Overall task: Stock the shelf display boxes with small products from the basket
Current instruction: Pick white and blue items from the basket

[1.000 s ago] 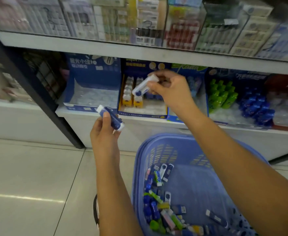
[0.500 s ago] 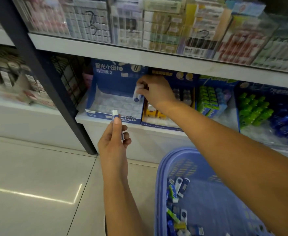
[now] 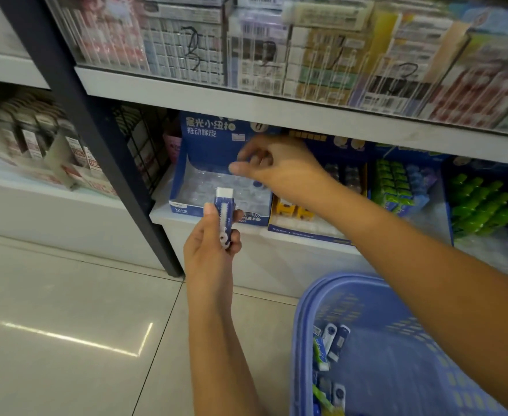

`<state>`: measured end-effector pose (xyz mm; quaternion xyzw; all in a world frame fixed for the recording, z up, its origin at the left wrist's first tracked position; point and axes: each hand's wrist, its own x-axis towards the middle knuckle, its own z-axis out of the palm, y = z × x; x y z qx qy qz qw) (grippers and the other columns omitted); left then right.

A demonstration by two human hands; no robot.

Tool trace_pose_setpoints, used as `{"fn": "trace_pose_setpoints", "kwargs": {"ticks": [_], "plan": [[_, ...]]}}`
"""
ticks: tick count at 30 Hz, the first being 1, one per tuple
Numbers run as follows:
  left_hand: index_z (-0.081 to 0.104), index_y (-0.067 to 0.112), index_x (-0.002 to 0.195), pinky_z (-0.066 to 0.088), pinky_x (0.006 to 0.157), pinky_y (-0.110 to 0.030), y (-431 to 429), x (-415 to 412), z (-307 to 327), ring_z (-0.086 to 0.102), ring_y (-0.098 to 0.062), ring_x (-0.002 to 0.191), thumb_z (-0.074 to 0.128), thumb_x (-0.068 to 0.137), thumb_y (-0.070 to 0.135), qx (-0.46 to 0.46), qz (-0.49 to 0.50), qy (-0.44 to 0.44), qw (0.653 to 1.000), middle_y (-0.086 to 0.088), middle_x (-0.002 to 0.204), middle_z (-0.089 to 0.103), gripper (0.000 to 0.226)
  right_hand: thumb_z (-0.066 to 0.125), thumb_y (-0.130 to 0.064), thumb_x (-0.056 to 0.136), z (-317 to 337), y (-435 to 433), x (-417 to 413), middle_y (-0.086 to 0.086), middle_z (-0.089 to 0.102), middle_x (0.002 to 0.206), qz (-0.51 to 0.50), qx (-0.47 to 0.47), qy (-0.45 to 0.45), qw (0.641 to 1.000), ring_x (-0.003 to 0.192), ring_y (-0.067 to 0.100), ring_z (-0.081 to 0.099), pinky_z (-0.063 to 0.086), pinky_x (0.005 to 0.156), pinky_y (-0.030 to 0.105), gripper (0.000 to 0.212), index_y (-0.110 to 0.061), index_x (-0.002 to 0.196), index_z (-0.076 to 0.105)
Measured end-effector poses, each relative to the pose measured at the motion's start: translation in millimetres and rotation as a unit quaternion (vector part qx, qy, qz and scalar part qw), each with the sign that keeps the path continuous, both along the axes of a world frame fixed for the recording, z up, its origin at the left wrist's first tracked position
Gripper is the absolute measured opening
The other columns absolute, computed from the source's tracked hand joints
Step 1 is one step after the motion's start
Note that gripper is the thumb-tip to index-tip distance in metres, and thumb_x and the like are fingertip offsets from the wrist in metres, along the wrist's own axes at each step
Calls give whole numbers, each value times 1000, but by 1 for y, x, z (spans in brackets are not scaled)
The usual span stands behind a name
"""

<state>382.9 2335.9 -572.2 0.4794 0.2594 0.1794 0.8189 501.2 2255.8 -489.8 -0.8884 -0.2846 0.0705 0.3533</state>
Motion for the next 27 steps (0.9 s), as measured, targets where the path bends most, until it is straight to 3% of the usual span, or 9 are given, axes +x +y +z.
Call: {"fn": "trace_pose_setpoints", "kwargs": {"ticks": [2,5,8,10,12,14,18,23,27], "plan": [[75,31,81,48,62,-17,3,3,2,52,-1,60,48,89,56,32,3,14,999,7,79,69,38,70,-38,81,-3,-1,-15,-19,63,83,72,19,95,993,73,-7,60,49,65,8,21,-26,98,68],[72,32,77,49,61,-14,5,9,4,57,1,61,47,91,55,101,24,29,994,10,72,66,37,73,-28,79,-12,0,-16,-16,65,82,82,42,137,986,76,-4,62,52,72,10,19,-23,97,69],[64,27,111,47,77,-9,4,14,-2,60,-1,100,45,96,45,266,71,68,959,14,104,66,31,74,-20,79,-19,12,0,-3,68,92,-17,123,153,980,88,12,66,55,82,24,22,-19,99,67],[55,27,127,41,100,-22,7,15,-10,45,-6,124,44,98,40,392,84,109,909,10,130,54,34,72,-20,82,-22,21,12,-2,66,91,-81,121,69,987,86,13,63,55,79,28,23,-15,104,66],[51,23,133,25,115,-31,9,17,-17,27,-11,140,46,98,31,443,58,132,885,5,144,44,36,69,-16,83,-26,30,21,3,68,93,-95,111,-13,989,86,15,62,52,81,29,22,-9,105,67],[49,19,135,16,116,-28,9,17,-24,15,-12,145,49,97,22,465,33,144,873,4,149,38,38,65,-11,85,-30,39,26,12,70,99,-79,93,-54,991,93,23,64,50,87,31,20,-3,104,67],[51,20,134,20,110,-19,7,16,-29,27,-11,136,55,94,19,477,58,145,865,4,141,43,40,56,-10,90,-33,52,27,16,70,98,-30,13,-112,993,95,26,63,45,87,31,19,2,100,67],[54,19,131,35,111,-43,2,19,-27,35,-13,130,57,93,19,468,60,152,869,4,137,45,37,50,-16,95,-27,68,42,14,64,116,-15,-129,-44,990,107,25,60,45,93,28,29,0,115,63],[52,19,134,28,103,-20,0,20,-26,34,-12,131,56,94,22,470,61,155,867,4,141,44,40,54,-15,92,-18,72,46,15,61,123,-10,-142,-29,989,112,26,59,45,90,28,32,1,119,61]]}}
